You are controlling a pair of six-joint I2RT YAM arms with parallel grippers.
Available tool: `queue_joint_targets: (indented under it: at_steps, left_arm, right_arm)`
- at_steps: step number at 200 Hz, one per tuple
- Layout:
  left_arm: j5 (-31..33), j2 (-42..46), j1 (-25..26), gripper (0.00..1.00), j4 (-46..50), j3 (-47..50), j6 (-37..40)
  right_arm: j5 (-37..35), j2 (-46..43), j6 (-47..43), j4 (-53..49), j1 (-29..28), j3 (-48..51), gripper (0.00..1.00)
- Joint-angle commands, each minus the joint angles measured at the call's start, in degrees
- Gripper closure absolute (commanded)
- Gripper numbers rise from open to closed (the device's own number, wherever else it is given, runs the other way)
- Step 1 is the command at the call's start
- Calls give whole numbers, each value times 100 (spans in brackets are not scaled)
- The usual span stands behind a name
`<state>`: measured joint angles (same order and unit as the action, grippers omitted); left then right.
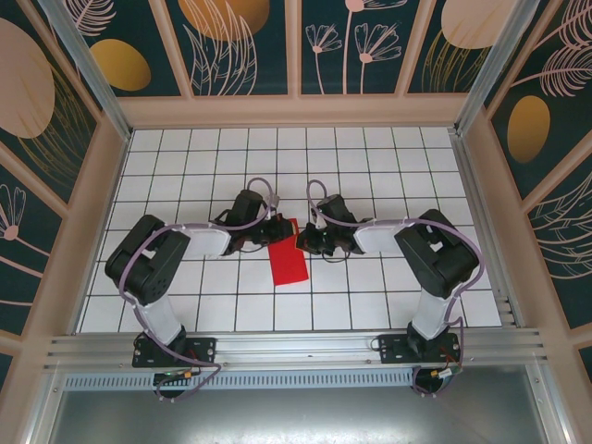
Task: Fold a paper plane with a square sheet of paper (pick it up from the middle)
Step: First fold in half a square sheet of paper at the center of the table.
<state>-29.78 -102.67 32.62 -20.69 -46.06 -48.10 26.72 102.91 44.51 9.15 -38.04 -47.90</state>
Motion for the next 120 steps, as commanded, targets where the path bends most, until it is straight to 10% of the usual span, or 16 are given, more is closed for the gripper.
queue_joint_targets:
  at_steps: [1,120]
  left_arm:
    - [-33,-226,77,94,-47,-238,-3]
    - [732,-693,77,100,563,-253,168]
  right_arm:
    - [-114,112,86,-160,-45,-165,100]
    - [-18,136,-177,-539,-135,-51,100]
